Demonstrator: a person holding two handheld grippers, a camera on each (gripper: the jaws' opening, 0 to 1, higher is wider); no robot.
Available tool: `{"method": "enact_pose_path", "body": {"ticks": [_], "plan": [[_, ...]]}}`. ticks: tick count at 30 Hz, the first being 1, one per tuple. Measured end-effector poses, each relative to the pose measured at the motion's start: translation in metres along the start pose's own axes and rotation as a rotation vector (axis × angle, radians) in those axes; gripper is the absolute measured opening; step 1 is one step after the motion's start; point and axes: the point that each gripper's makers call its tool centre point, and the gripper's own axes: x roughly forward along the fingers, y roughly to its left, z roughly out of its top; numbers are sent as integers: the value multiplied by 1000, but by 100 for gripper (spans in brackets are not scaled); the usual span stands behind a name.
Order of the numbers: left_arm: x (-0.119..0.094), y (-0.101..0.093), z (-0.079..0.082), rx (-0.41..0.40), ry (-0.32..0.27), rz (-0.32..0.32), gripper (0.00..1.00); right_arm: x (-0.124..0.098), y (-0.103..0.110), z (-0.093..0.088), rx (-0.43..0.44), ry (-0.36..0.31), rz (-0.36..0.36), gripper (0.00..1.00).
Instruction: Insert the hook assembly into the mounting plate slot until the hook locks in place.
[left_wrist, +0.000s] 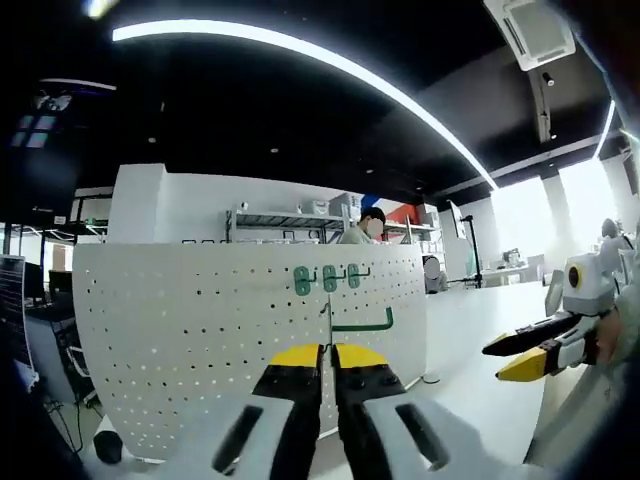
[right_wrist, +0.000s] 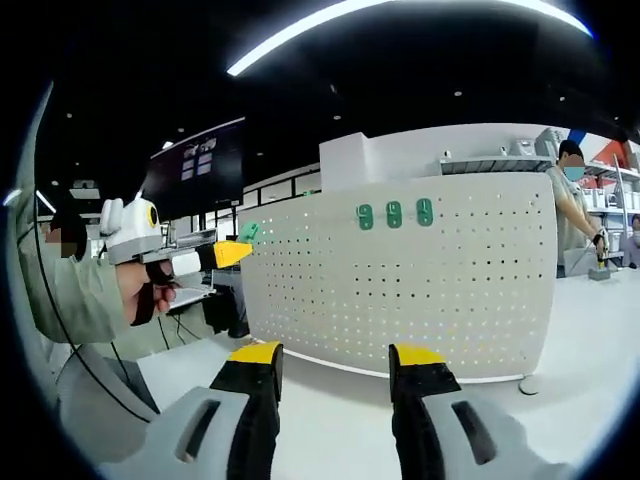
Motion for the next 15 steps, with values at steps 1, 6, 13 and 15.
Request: {"method": "enact_pose_path", "body": {"ticks": [1,6,13,15], "plan": [[-1,0,0,-5,-3,2,4,0,0,1,-2,-3,-1,41],[-3,-6,1,-29,-16,-11,4,-1,0,9,9,-16,-3,41],[-2,-15,0,-29,-11,-36,4,6,8,48,27,-99,26,40],[-1,-16,1,-33,-14,-43,4,9,14,61,35,-123,54,39]]}}
